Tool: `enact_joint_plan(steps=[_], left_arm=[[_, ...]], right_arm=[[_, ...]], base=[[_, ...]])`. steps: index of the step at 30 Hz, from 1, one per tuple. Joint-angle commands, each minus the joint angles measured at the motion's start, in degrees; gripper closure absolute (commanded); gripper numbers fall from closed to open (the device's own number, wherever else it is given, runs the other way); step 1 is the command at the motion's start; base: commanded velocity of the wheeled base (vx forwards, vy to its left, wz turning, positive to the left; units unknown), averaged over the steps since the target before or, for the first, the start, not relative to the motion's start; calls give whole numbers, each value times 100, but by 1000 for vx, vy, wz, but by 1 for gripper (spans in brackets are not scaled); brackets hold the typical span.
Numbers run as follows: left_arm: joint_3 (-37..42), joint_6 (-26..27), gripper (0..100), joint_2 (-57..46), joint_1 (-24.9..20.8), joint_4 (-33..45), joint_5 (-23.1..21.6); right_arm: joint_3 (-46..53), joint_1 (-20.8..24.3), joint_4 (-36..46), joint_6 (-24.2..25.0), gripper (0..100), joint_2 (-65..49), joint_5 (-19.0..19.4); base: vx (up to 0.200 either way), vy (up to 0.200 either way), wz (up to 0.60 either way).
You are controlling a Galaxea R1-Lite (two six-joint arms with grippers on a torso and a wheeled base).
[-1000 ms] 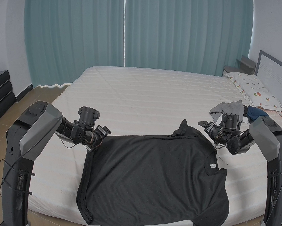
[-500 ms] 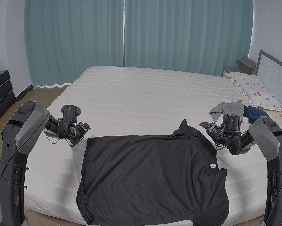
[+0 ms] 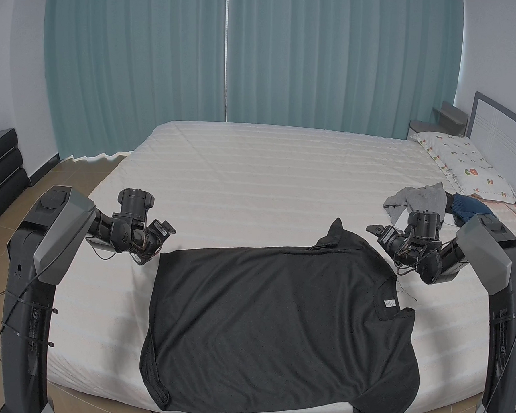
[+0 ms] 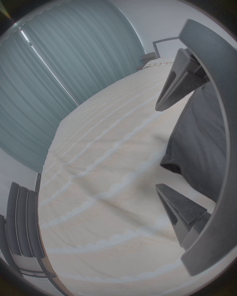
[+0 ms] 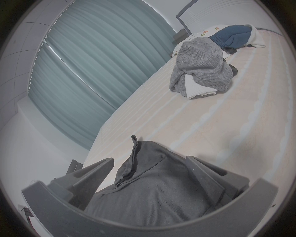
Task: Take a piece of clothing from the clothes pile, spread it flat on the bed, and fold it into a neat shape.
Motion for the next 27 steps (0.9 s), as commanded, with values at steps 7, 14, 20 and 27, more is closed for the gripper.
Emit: enact_joint_plan(steps=[7,14,20,27], left_arm=[[-628,0,100,496,-81,462,-30],[-655,0,100,496,-81,410,49],[-716,-35,100,373,-55,418,164],[-848,-44,100,153,-20,383,427]], right_arm=[[54,-61,0,0,0,23,6],[10,-70,9,-44,0,129,6],[-157,-70,35,-88,0,278,-12],[-342,-52,105,-475,0,401,50]], base=[[0,0,0],[0,0,0],[0,0,0],[0,0,0]])
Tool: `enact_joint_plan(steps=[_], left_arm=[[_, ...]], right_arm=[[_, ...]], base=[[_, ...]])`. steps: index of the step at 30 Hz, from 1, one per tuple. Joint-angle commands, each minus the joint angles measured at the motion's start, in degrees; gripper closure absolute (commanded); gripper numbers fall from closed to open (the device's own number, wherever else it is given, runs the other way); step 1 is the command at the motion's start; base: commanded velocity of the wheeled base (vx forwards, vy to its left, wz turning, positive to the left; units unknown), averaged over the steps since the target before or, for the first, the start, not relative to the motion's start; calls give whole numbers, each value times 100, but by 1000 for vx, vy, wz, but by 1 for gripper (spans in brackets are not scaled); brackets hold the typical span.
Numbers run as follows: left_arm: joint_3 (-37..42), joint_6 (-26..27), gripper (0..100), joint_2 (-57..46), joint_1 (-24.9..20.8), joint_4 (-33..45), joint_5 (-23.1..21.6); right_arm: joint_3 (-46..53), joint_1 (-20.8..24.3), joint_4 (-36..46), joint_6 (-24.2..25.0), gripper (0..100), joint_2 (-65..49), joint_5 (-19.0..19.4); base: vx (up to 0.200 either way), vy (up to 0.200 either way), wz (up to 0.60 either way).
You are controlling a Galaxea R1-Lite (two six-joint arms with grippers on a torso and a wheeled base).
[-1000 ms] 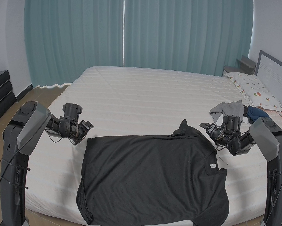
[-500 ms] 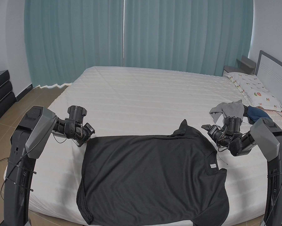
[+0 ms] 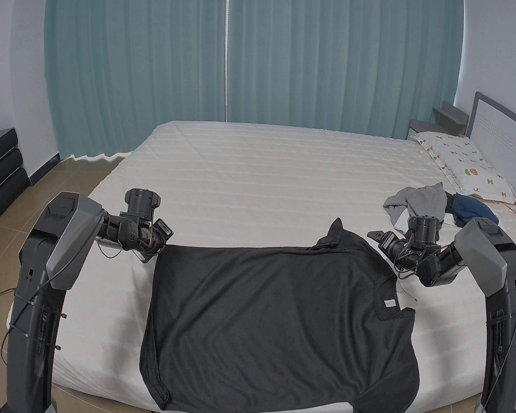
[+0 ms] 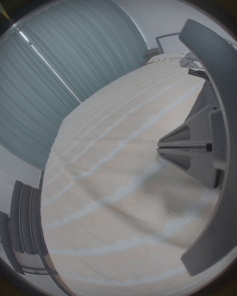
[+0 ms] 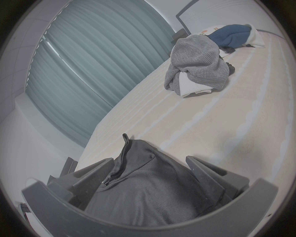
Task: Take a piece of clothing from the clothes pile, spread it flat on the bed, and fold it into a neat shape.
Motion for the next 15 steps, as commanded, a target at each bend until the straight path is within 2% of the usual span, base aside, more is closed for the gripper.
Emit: enact_joint_plan(steps=[1,9,15], left_arm=[[-99,-20,100,-224,27,-2,15],[-107,-38,100,-374,35,51,59],[-107,-38,100,-365,44,60,85]], right_arm=[[-172,11,28,-171,0,161,47],[-735,11,186,-778,0,583,47],[-981,73,256,-875,0,794,30]], base=[[0,0,0],[0,0,0],[0,0,0]])
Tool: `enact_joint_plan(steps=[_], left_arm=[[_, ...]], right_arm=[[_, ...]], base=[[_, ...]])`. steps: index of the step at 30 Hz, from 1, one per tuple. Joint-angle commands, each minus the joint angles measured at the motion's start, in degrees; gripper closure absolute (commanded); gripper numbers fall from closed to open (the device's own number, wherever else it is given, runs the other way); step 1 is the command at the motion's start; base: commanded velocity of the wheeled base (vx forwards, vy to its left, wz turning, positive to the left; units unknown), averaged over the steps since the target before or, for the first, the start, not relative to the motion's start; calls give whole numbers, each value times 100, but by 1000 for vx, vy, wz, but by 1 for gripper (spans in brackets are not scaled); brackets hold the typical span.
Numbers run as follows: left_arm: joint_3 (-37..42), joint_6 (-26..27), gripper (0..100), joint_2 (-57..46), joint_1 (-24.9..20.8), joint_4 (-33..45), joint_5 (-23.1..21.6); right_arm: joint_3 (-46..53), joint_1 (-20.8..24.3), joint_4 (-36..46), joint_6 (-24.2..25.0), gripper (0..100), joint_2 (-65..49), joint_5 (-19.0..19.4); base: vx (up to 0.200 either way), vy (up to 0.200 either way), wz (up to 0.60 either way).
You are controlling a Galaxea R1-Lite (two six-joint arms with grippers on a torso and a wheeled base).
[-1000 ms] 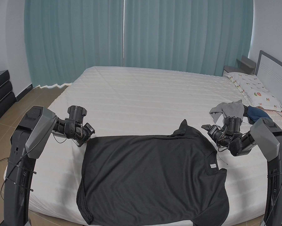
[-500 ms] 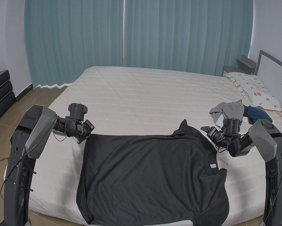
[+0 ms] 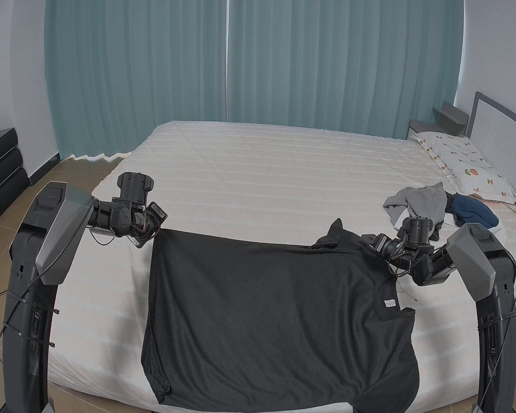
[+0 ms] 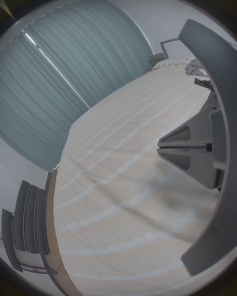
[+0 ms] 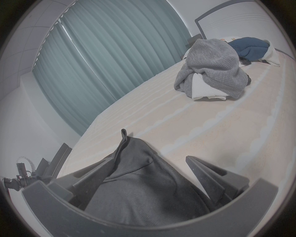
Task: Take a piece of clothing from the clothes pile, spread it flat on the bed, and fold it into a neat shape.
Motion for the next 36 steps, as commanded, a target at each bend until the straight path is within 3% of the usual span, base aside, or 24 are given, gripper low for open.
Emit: enact_joint_plan(steps=[1,6,7,22,27,36], left_arm=[[6,-2,100,-46,5,5,6],[41,-2,100,-46,-4,14,15],[41,-2,100,-46,-4,14,15],[-64,15,100,-28,-4,110,24],[-337,15,100,60,-4,93,103],[-838,-2,100,367,58,84,217]], right_arm=[[-200,38,4,-32,0,263,-1],[-403,46,13,-59,0,386,-1],[-411,46,21,-59,100,412,-1],[-789,-77,21,47,100,351,-36],[-1229,-165,4,363,100,298,-238],[-1721,-323,-154,433,100,491,-440]], base=[[0,0,0],[0,0,0],[0,0,0],[0,0,0],[0,0,0],[0,0,0]])
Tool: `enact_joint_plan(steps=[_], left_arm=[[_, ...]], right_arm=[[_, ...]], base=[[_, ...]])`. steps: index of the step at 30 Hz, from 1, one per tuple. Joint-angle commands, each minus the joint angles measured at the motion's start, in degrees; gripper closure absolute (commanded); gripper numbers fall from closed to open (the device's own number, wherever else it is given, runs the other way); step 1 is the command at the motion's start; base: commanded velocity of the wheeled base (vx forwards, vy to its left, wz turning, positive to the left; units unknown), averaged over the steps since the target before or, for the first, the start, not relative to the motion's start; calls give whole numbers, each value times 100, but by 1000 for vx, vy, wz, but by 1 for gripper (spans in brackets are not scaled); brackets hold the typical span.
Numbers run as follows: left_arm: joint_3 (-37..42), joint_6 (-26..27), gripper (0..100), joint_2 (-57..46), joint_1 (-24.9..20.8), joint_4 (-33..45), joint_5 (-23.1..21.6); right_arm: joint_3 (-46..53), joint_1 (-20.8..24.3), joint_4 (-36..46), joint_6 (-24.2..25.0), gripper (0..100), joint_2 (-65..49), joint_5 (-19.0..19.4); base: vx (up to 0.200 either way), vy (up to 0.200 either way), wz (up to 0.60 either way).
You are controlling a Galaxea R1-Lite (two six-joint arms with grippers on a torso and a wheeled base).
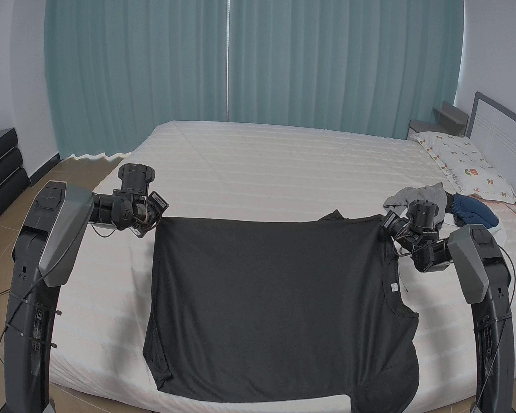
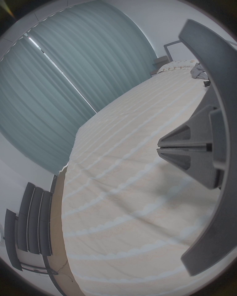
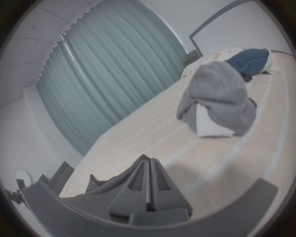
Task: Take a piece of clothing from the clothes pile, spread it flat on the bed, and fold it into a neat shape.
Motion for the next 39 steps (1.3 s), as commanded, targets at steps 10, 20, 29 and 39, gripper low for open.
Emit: enact_joint_plan(steps=[10,20,29,39], left_arm=[[-224,-7,100,452,11,25,0],[-224,-7,0,619,-15,34,-62],[-112,-25,0,460,20,271,-62],[1954,-51,0,-1333,161,412,-871]], right_arm=[[-472,19,-117,-14,100,558,-216],[-209,46,-135,-41,0,558,-207],[433,-7,-355,-23,0,153,-172],[3351,-51,-900,29,0,-1798,74]], base=[[0,0,0],[0,0,0],[0,0,0],[0,0,0]])
